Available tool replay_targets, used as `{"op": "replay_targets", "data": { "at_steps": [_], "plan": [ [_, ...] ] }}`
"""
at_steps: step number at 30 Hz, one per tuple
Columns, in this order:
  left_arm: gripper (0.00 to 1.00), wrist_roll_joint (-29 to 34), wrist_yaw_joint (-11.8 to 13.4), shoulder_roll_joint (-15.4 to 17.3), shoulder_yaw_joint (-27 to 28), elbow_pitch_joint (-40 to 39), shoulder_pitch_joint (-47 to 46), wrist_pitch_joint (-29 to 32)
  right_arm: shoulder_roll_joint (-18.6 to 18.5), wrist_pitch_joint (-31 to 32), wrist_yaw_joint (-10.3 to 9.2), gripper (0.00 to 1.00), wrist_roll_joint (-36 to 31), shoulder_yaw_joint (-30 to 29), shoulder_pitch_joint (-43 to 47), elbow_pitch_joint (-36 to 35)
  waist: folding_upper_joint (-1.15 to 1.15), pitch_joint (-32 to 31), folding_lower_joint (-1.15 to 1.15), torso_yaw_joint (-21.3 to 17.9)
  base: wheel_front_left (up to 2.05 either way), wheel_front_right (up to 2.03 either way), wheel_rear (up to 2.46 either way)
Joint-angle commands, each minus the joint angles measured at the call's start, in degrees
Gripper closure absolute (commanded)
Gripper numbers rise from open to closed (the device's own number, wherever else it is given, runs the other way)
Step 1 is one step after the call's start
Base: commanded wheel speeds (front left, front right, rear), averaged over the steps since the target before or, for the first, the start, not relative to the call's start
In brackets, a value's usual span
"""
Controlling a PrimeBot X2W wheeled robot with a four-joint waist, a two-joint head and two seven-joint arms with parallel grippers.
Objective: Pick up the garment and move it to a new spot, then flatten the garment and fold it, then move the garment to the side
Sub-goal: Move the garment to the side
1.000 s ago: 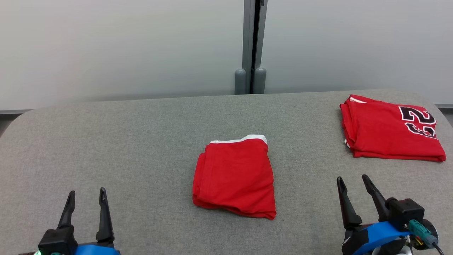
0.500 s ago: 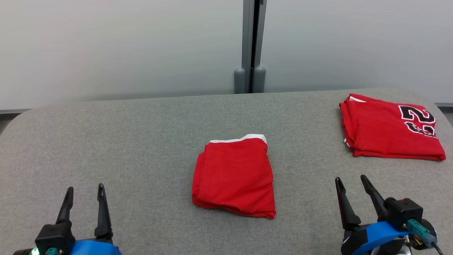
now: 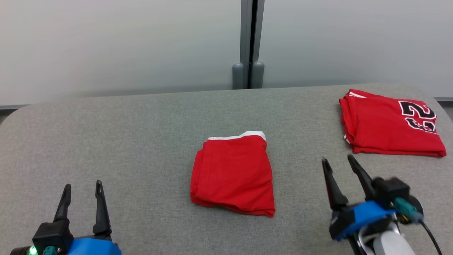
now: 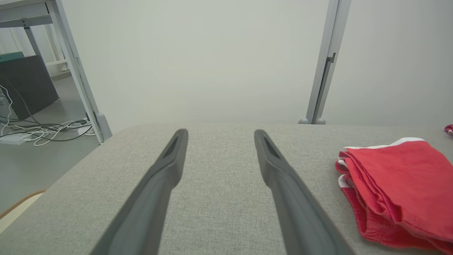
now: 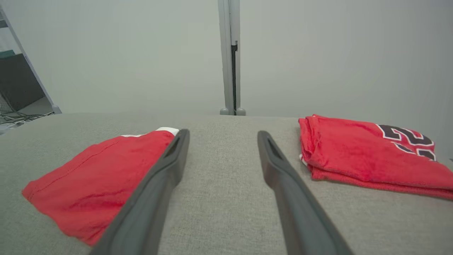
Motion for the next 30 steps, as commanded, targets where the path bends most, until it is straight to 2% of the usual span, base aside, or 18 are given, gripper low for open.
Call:
{"op": "replay_targets", "data": {
  "at_steps": [1,6,13,22,30],
  "plan": [
    [0.0,-0.2,0.2,0.3,-0.4,-0.2,-1.4,0.0,0.0,0.4,0.01,0.0,-0.1,1.2,-2.8,0.7,0.0,0.5,0.0,0.4,0.0,0.0,0.0],
    [0.0,0.0,0.4,0.5,-0.9,-0.4,-2.8,-0.3,-0.1,2.3,0.01,0.0,1.2,5.2,-11.8,5.3,0.0,2.4,0.0,1.5,0.0,0.0,0.0],
    [0.0,0.0,0.6,0.4,-1.7,-0.4,-5.0,-1.2,-0.1,4.5,0.01,0.0,3.2,10.8,-22.1,18.5,0.0,5.8,0.0,3.7,0.0,0.0,0.0],
    [0.0,-0.6,1.2,-0.4,-3.1,1.7,-7.4,-3.2,-0.1,1.7,0.01,0.0,5.8,16.4,-26.5,35.0,0.0,9.3,0.0,6.2,0.0,0.0,0.0],
    [0.0,-0.9,1.8,-0.6,-3.7,3.1,-9.0,-4.4,-0.1,-0.3,0.01,0.0,8.8,21.6,-27.0,43.1,0.0,10.9,0.0,6.5,0.0,0.0,0.0]
  ]
}}
